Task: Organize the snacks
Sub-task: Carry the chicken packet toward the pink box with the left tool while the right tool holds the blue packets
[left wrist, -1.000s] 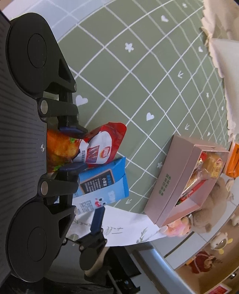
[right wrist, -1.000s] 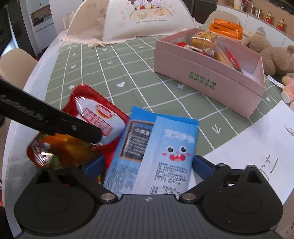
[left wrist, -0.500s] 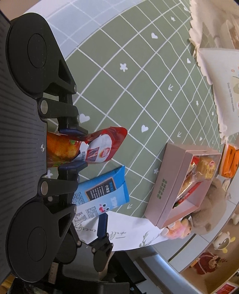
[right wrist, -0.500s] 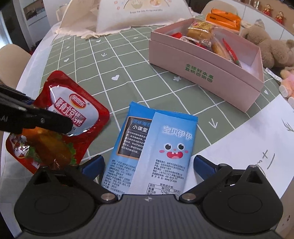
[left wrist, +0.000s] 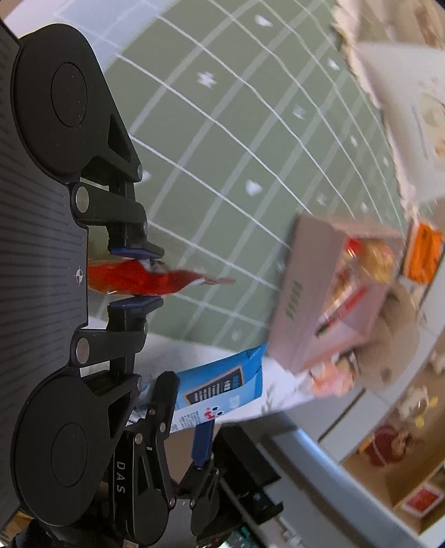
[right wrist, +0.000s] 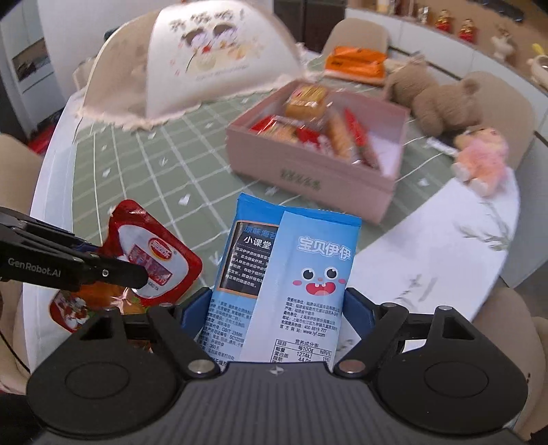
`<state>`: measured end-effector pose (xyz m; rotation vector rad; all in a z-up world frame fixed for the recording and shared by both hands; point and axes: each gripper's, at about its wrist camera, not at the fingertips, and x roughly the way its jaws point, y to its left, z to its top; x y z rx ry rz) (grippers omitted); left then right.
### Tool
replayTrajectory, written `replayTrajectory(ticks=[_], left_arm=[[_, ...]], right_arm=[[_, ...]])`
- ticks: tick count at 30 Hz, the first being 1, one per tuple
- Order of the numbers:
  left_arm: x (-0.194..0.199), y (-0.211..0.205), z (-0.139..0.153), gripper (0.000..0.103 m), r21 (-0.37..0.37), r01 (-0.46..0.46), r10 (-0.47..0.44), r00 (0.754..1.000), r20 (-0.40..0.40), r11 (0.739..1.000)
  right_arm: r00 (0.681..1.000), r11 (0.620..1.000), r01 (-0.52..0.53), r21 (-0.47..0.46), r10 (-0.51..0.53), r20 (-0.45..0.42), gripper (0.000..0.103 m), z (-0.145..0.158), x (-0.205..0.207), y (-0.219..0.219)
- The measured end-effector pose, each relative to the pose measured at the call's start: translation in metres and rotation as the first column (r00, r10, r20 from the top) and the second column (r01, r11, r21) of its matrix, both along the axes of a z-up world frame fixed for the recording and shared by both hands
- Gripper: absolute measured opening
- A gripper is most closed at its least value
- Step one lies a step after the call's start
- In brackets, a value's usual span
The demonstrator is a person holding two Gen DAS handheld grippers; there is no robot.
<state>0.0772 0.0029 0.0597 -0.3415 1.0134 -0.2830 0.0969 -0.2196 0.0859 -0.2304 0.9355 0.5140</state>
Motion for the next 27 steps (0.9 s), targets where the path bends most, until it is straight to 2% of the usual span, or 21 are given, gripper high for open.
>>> replayTrajectory(ticks=[5, 9, 12, 19, 23, 27], left_arm=[[0.011, -0.008, 0.001, 0.027, 0.017, 0.047, -0.047, 0.999, 0.017, 0.999], [0.016, -0.014, -0.01, 0.028, 0.02, 0.061, -0.061, 0.998, 0.0, 0.998], [0.016, -0.009, -0.016, 0.03, 0.021, 0.054, -0.054, 0.998, -0.013, 0.998], [0.014, 0.004, -0.037, 0.039, -0.021, 0.044, -0.046, 0.993, -0.106, 0.999], [0.011, 0.006, -0.043, 0.041, -0.043, 0.042, -0.046, 0.995, -0.093, 0.998], [0.013, -0.001, -0.042, 0.041, -0.029, 0.047, -0.05, 0.995, -0.083, 0.998]], right_arm=[[0.999, 0.999, 0.044, -0.023, -0.044, 0.02, 0.083, 0.006, -0.003, -0.009], [0.997, 0.998, 0.057, -0.005, -0.057, -0.042, 0.083, -0.013, -0.004, -0.003], [0.997, 0.997, 0.063, -0.04, -0.065, -0.05, 0.083, -0.033, -0.006, 0.011], [0.997, 0.996, -0.029, -0.088, 0.022, -0.074, 0.083, -0.059, -0.029, 0.042], [0.996, 0.998, -0.024, -0.06, 0.018, -0.09, 0.084, -0.06, -0.025, 0.039], [0.997, 0.998, -0.027, -0.061, 0.023, -0.08, 0.084, -0.059, -0.026, 0.037]])
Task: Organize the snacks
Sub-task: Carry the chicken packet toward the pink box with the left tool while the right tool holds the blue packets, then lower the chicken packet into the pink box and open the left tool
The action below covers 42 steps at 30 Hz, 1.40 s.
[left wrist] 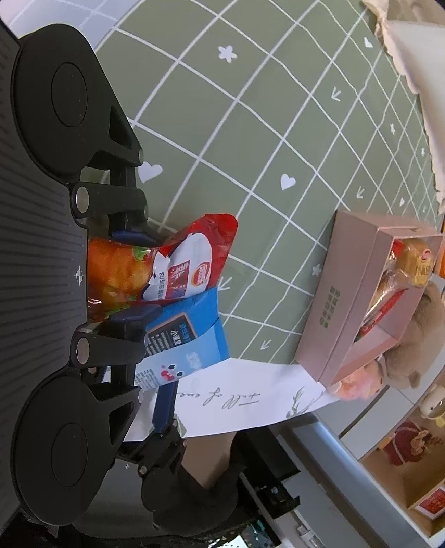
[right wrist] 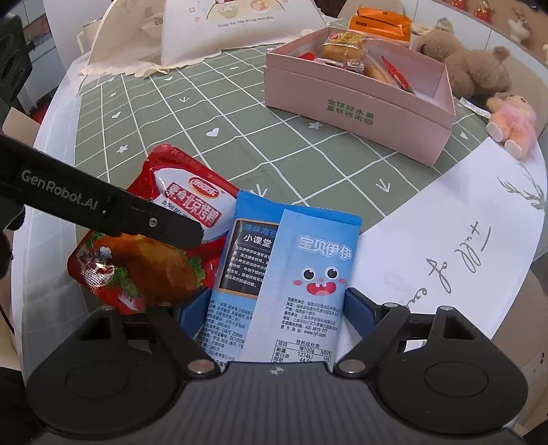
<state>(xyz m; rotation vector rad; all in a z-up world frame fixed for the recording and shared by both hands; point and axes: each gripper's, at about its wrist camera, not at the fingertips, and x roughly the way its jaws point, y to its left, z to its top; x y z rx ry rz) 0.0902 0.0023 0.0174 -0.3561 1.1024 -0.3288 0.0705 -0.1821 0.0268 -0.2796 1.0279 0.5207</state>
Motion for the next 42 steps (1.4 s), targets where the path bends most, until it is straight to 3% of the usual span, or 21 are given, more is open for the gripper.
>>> replayTrajectory(ticks=[5, 11, 17, 25, 30, 36, 39, 42], left_arm=[[0.003, -0.008, 0.005, 0.041, 0.049, -0.029, 0.031, 0.999, -0.034, 0.998], [0.004, -0.035, 0.011, 0.045, 0.208, 0.015, -0.006, 0.999, -0.044, 0.978], [0.0, -0.047, 0.011, 0.046, 0.271, 0.01, -0.003, 1.0, -0.026, 0.963], [-0.01, -0.036, 0.011, 0.038, 0.176, -0.073, 0.069, 0.997, 0.026, 0.982], [-0.008, -0.025, 0.043, 0.026, 0.13, -0.109, 0.094, 0.989, 0.111, 0.986], [0.039, -0.012, 0.11, 0.026, 0.037, -0.161, 0.145, 0.952, 0.27, 0.986], [0.077, -0.009, 0.143, 0.027, -0.067, -0.148, 0.162, 0.926, 0.341, 0.987], [0.131, -0.001, 0.144, 0.029, -0.215, -0.178, 0.247, 0.9, 0.359, 0.96]], right_arm=[[1.0, 1.0, -0.006, 0.002, 0.006, 0.005, 0.084, -0.001, 0.001, 0.0], [1.0, 1.0, -0.024, -0.02, 0.024, 0.016, 0.084, 0.004, 0.005, -0.007], [0.99, 0.994, 0.109, 0.022, -0.11, 0.09, 0.083, 0.04, 0.027, -0.047], [0.967, 0.979, 0.186, 0.084, -0.198, 0.163, 0.083, 0.08, 0.04, -0.083], [0.967, 0.978, 0.193, 0.075, -0.202, 0.155, 0.083, 0.079, 0.035, -0.089], [0.972, 0.978, 0.195, 0.079, -0.204, 0.119, 0.083, 0.075, 0.036, -0.091], [0.977, 0.98, 0.176, 0.089, -0.185, 0.107, 0.083, 0.074, 0.038, -0.088], [0.981, 0.985, 0.153, 0.077, -0.16, 0.106, 0.083, 0.072, 0.046, -0.081]])
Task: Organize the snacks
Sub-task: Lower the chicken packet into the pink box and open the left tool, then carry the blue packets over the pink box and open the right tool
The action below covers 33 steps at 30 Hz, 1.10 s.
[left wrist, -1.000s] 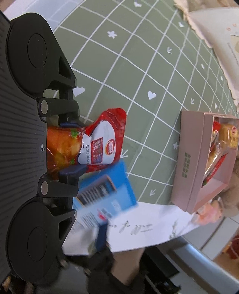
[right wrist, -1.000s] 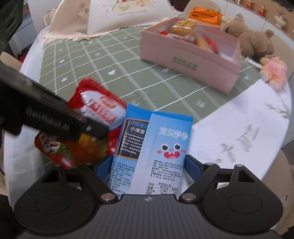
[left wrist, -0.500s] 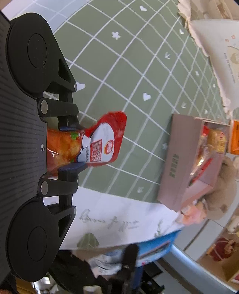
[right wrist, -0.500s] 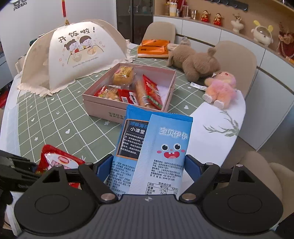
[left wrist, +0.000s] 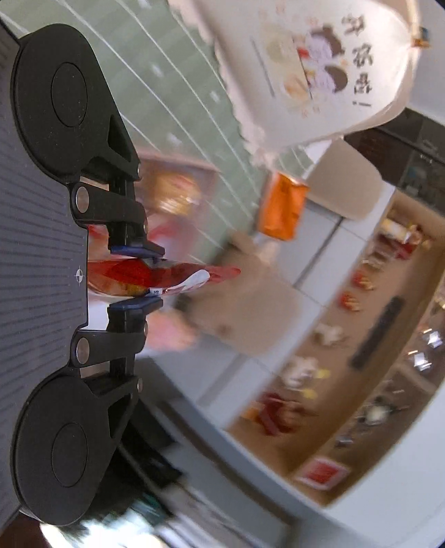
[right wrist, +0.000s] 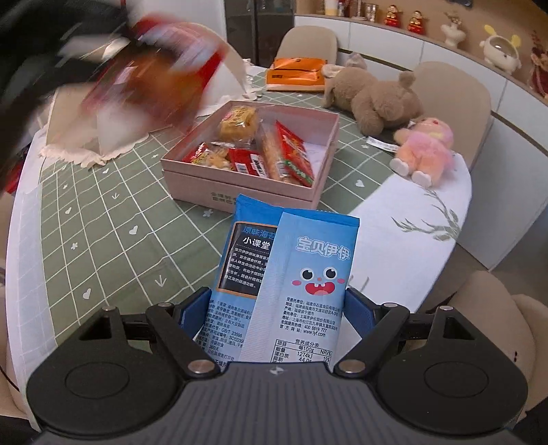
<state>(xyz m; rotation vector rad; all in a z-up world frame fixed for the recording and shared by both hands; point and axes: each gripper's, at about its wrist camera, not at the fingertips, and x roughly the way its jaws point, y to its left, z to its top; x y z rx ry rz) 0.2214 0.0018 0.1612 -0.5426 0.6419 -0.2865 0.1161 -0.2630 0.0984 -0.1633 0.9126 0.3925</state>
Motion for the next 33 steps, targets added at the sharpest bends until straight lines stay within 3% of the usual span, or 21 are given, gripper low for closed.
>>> replayTrajectory(ticks=[2, 4, 6, 9, 13, 18, 20, 25, 30, 32, 33], left_arm=[[0.035, 0.003, -0.017, 0.029, -0.021, -0.005, 0.004, 0.997, -0.072, 1.0], [0.046, 0.002, -0.03, 0.029, 0.053, -0.054, 0.058, 0.994, -0.09, 0.997], [0.036, 0.001, -0.04, 0.029, 0.099, -0.07, 0.078, 0.993, -0.086, 0.993], [0.001, 0.006, -0.052, 0.029, 0.091, -0.079, 0.089, 0.991, -0.105, 0.993], [-0.058, 0.014, -0.064, 0.029, 0.143, -0.135, 0.154, 0.98, -0.125, 0.98], [-0.108, 0.027, -0.079, 0.029, 0.098, -0.22, 0.235, 0.956, -0.174, 0.971], [-0.118, 0.03, -0.081, 0.029, 0.099, -0.244, 0.259, 0.948, -0.185, 0.965], [-0.146, 0.046, -0.079, 0.029, 0.156, -0.302, 0.33, 0.923, -0.198, 0.94], [-0.167, 0.059, -0.091, 0.029, 0.245, -0.338, 0.395, 0.885, -0.247, 0.909], [-0.17, 0.058, -0.096, 0.029, 0.268, -0.33, 0.398, 0.879, -0.264, 0.905], [-0.172, 0.057, -0.098, 0.029, 0.278, -0.318, 0.391, 0.88, -0.27, 0.906]], right_arm=[[1.0, 1.0, -0.02, -0.009, 0.019, -0.01, 0.084, -0.003, 0.005, 0.005], [0.999, 0.999, -0.029, -0.03, 0.029, -0.025, 0.084, -0.007, 0.008, 0.008], [0.998, 0.998, -0.048, -0.048, 0.046, -0.041, 0.084, -0.013, 0.01, 0.009], [0.995, 0.996, -0.074, -0.051, 0.071, -0.066, 0.084, -0.018, 0.016, 0.007], [0.996, 0.997, -0.075, -0.016, 0.075, 0.043, 0.084, 0.007, 0.032, 0.004], [0.97, 0.996, -0.09, -0.027, 0.094, 0.226, 0.085, 0.046, 0.087, 0.035], [0.962, 0.994, -0.102, -0.022, 0.105, 0.253, 0.092, 0.048, 0.121, 0.057], [0.978, 0.994, -0.105, -0.038, 0.11, 0.175, 0.092, 0.015, 0.179, 0.088], [0.984, 0.995, -0.099, -0.019, 0.1, 0.15, 0.092, -0.011, 0.156, 0.08], [0.985, 0.993, -0.112, -0.027, 0.114, 0.131, 0.084, -0.019, 0.147, 0.079], [0.985, 0.992, -0.119, -0.035, 0.122, 0.12, 0.074, -0.021, 0.144, 0.08]])
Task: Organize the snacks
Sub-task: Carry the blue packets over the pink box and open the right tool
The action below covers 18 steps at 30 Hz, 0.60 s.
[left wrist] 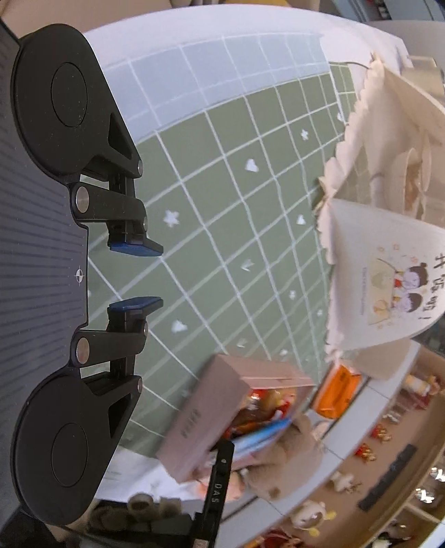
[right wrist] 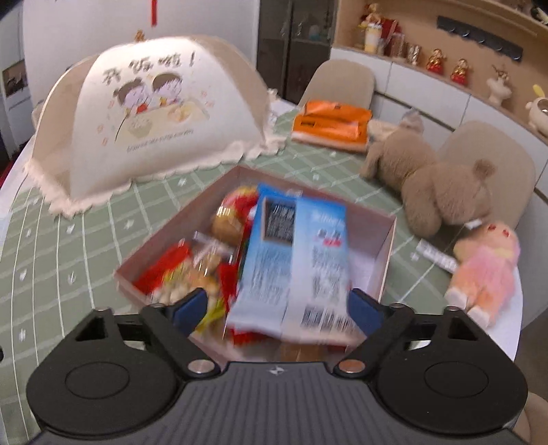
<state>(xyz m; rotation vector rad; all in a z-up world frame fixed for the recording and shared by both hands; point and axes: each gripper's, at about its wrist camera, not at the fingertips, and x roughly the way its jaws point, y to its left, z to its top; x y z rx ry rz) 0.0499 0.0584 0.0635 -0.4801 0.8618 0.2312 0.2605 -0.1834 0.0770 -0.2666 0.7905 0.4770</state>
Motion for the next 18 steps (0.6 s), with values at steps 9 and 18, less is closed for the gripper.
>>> replayTrajectory(ticks=[9, 18], left_arm=[[0.001, -0.026, -0.003, 0.029, 0.071, 0.062, -0.059, 0.998, -0.037, 0.996], [0.008, -0.057, -0.011, 0.029, 0.057, 0.147, -0.144, 0.987, -0.066, 0.987]], right_arm=[[0.998, 1.0, 0.023, 0.002, -0.023, -0.058, 0.062, 0.005, -0.002, 0.0], [0.987, 0.999, -0.026, -0.044, 0.019, -0.159, 0.07, 0.011, -0.079, 0.009]])
